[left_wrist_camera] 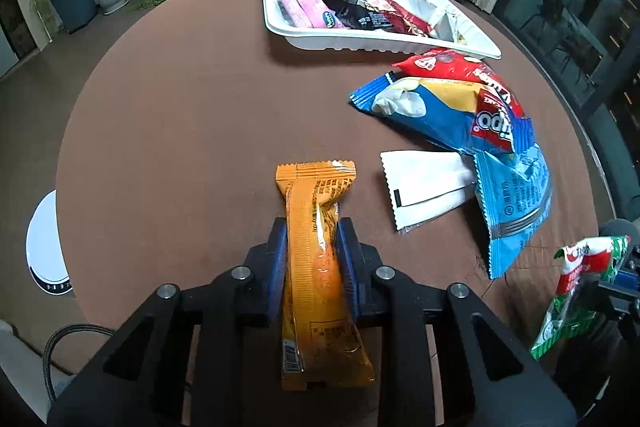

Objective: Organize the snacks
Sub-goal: 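Carry the orange bar and green packet into the tray and open both tools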

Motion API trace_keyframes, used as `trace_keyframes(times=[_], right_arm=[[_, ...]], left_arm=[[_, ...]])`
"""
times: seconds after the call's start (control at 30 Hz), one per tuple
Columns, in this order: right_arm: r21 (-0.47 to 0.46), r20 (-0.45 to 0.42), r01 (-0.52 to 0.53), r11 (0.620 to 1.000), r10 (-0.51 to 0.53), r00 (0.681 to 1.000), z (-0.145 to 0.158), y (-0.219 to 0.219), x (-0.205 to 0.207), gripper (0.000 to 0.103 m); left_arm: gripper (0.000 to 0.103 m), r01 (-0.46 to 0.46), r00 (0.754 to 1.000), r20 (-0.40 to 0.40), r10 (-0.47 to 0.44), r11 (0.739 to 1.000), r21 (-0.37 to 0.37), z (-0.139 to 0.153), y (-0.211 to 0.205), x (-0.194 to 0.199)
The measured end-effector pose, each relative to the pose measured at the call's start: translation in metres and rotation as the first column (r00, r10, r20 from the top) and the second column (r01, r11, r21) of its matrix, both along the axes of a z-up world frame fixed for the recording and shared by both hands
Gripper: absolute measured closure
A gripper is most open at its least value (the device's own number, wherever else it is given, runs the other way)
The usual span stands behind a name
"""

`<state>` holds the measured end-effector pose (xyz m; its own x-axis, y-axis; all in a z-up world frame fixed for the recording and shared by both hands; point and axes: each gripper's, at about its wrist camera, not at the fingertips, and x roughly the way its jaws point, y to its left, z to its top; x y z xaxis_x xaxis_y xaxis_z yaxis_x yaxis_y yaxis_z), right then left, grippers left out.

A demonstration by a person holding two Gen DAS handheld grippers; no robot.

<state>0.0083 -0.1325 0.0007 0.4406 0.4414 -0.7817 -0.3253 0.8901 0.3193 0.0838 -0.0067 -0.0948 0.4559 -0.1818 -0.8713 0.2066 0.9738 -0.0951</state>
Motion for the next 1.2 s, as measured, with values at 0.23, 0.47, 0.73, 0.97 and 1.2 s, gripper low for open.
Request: trace_keyframes(times=[0.23, 0.47, 0.73, 0.97, 1.2], right_arm=[[0.011, -0.006, 0.028, 1.000, -0.028, 1.000, -0.002, -0.005, 0.001, 0.090], [0.025, 0.007, 0.080, 0.996, -0.080, 0.997, 0.009, -0.025, 0.009, 0.090], [0.029, 0.051, 0.201, 0.979, -0.202, 0.978, 0.036, -0.078, 0.044, 0.090], [0.016, 0.080, 0.248, 0.969, -0.248, 0.965, 0.055, -0.111, 0.096, 0.090], [-0.012, 0.124, 0.241, 0.970, -0.238, 0.963, 0.079, -0.113, 0.165, 0.090]], left_arm=[[0.081, 0.001, 1.000, 0.022, 0.000, 0.999, -0.051, 0.002, 0.005, -0.012], [0.081, 0.001, 0.997, 0.073, 0.004, 0.998, -0.068, 0.025, 0.007, -0.016], [0.081, 0.012, 0.991, 0.133, 0.004, 0.993, -0.120, 0.058, 0.014, 0.011], [0.081, 0.028, 0.984, 0.175, -0.004, 0.990, -0.135, 0.092, 0.017, 0.054], [0.081, 0.079, 0.974, 0.223, -0.046, 0.987, -0.137, 0.131, 0.004, 0.124]])
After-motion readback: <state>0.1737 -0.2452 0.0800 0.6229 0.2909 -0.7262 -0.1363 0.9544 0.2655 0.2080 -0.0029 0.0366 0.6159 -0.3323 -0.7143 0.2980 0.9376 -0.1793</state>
